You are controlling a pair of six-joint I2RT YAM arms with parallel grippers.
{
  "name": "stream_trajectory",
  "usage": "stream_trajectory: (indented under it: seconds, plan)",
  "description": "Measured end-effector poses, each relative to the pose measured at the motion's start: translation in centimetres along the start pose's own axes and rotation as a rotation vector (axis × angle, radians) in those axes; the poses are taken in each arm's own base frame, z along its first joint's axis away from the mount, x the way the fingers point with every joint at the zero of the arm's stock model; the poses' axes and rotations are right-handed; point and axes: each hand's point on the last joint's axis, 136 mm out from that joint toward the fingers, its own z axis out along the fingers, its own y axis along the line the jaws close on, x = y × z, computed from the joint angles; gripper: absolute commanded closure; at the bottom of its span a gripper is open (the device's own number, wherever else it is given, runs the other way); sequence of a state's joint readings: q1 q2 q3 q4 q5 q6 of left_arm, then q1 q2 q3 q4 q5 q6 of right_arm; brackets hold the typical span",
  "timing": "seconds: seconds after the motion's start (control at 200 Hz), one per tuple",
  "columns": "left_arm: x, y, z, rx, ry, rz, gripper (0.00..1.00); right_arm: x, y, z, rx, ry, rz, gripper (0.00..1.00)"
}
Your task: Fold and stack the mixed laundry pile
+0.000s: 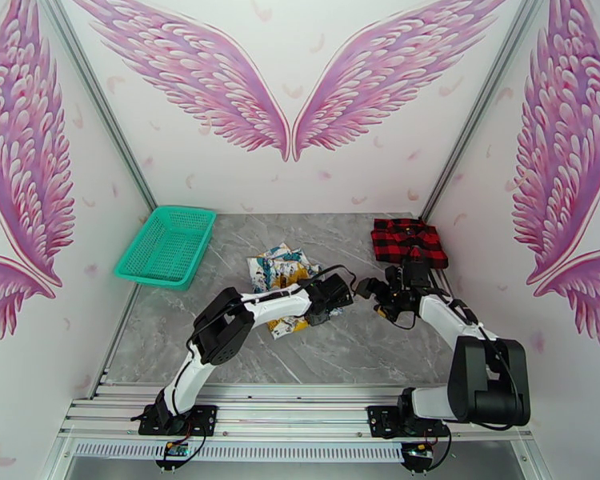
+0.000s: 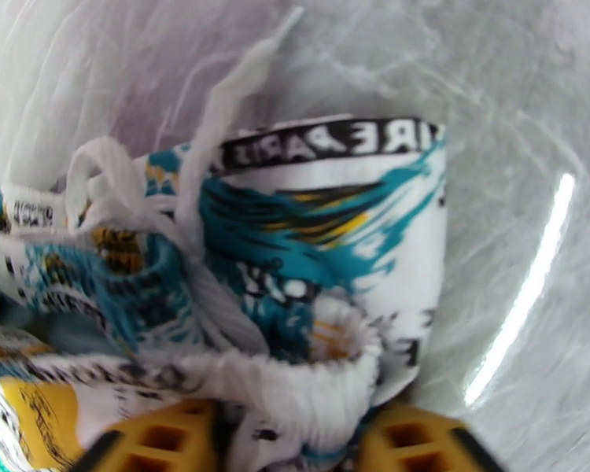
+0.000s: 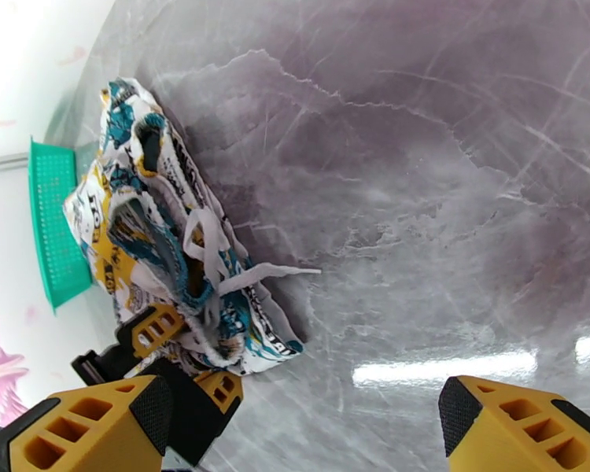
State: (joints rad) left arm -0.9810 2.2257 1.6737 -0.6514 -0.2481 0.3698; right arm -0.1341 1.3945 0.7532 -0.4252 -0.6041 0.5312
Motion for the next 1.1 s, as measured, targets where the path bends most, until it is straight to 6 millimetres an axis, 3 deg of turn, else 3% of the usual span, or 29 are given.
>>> stream_trajectory:
  seconds: [0.135, 0.305, 0.555, 0.784, 0.979, 1.099]
  plan:
    - [0.2, 0.1, -0.4, -0.021, -0.037, -0.010, 1.00, -0.2, -0.9, -0.2, -0.025, -0.012, 0.098, 0.05]
    - [-0.1, 1.1, -2.4, -0.051, -0.108, -0.037, 1.00, 0.1, -0.6, 0.3, -0.081, 0.008, 0.185, 0.00]
    - [-0.9, 2.5, -5.3, -0.083, -0.203, -0.067, 1.00, 0.8, 1.5, 2.0, -0.214, 0.091, 0.230, 0.01]
    - [-0.9, 2.3, -5.5, -0.069, -0.229, -0.073, 1.00, 2.5, 4.8, 3.8, -0.303, 0.171, 0.210, 0.01]
    - [-0.4, 2.1, -5.5, -0.063, -0.234, -0.075, 1.00, 4.1, 5.4, 6.9, -0.313, 0.269, 0.278, 0.01]
    - [-0.1, 2.1, -5.8, -0.058, -0.242, -0.081, 1.00, 3.9, 7.3, 8.0, -0.338, 0.293, 0.260, 0.01]
